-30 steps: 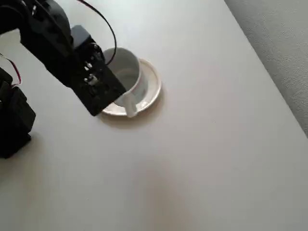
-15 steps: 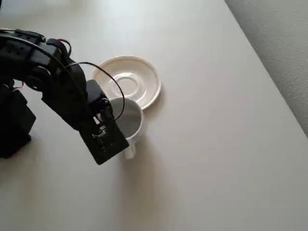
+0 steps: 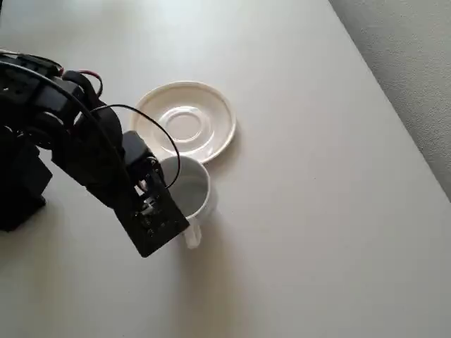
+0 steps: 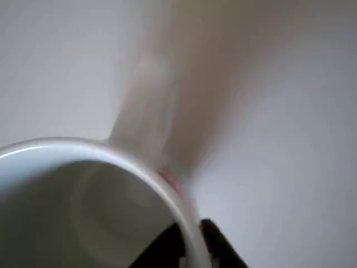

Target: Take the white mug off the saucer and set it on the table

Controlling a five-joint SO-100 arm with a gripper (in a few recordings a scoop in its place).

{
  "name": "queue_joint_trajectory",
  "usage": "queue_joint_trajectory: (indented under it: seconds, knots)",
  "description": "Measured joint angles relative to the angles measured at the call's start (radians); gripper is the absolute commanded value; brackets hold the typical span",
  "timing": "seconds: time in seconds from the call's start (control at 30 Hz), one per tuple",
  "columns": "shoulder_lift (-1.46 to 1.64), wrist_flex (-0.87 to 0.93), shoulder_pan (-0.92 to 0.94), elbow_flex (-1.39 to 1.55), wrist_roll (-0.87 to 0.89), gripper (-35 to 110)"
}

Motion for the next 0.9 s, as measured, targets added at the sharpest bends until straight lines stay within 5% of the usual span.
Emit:
queue_joint_trajectory:
  seconds: [0.37,0.63,0.9]
  knots:
    - [0.0,0.0,0.032,0.0,-0.057,-1]
    - [0.018,0.005,0.034,-0.003,-0.11,35]
    - [0.081,0.028,0.034,-0.003,-0.144,23]
